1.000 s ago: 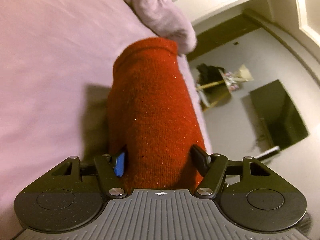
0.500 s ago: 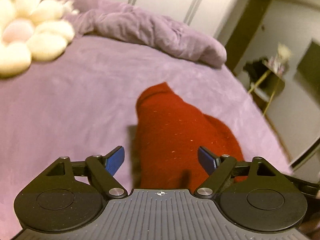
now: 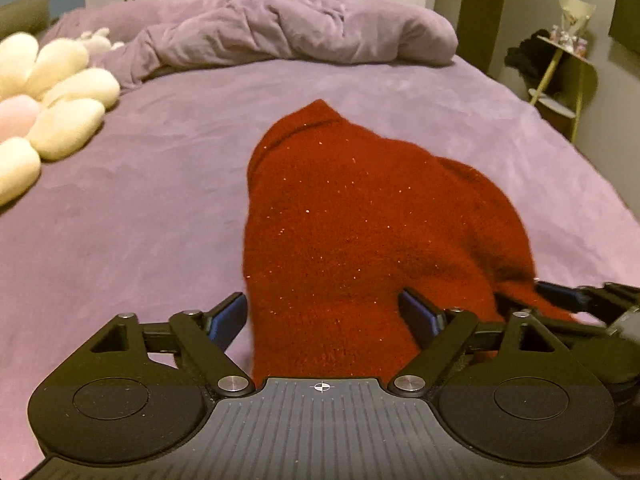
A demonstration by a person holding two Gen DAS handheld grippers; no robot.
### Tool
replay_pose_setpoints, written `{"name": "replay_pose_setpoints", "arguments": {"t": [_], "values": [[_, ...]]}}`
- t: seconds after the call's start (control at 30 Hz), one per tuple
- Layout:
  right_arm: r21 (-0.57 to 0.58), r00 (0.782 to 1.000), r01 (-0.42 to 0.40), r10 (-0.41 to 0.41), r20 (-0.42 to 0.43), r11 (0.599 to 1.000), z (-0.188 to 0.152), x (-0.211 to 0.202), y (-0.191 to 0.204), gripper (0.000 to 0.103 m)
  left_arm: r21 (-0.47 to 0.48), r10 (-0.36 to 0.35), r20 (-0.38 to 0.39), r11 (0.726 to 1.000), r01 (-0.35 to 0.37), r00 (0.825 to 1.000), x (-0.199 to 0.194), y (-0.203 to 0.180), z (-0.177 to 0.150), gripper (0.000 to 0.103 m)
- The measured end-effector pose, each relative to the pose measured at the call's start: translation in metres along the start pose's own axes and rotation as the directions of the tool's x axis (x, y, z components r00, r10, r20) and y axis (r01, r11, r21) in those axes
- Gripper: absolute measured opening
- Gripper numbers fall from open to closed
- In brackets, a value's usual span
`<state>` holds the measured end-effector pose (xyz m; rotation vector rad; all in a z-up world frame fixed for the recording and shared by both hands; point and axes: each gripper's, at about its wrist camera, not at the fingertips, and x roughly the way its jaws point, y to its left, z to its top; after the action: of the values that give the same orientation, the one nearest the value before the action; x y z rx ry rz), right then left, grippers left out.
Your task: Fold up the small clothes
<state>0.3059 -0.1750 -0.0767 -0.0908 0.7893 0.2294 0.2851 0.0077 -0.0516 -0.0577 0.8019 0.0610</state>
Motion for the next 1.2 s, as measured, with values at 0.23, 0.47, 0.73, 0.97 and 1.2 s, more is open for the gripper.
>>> {"name": "replay_pose_setpoints", "arguments": {"t": [0.23,0.47,0.73,0.97,1.2], "values": [[0.267,0.984,-0.18,0.176,0.042,0.947,-0.023,-0.069,-0.038,0.061,-0.144,-0.099,0.042,0.984,0.104,0.994,-0.063,0.049,-0.02,0.092],[0.587,0.897,-0.393,0.434,0.077,0.708,-0.108,-0.113,-0.066,0.065,0.014,-0.076,0.017,0.997,0.076,0.997,-0.117,0.042,-0.102,0.094],[0.741,0.85,-0.457,0.487,0.2,0.492,-0.116,-0.094,-0.068,0.041,0.011,0.029,0.047,1.0,-0.029,0.998,-0.092,0.021,-0.11,0.091],[0.864,0.832,-0.43,0.487,0.266,0.261,-0.135,-0.064,-0.07,0.041,-0.093,0.025,0.013,0.995,-0.024,1.0,-0.084,0.027,-0.106,0.09],[0.808,0.72,-0.577,0.544,0.431,0.123,-0.133,-0.069,-0.076,0.013,-0.141,0.041,-0.007,0.989,-0.042,0.999,-0.094,0.043,-0.097,0.089]]}}
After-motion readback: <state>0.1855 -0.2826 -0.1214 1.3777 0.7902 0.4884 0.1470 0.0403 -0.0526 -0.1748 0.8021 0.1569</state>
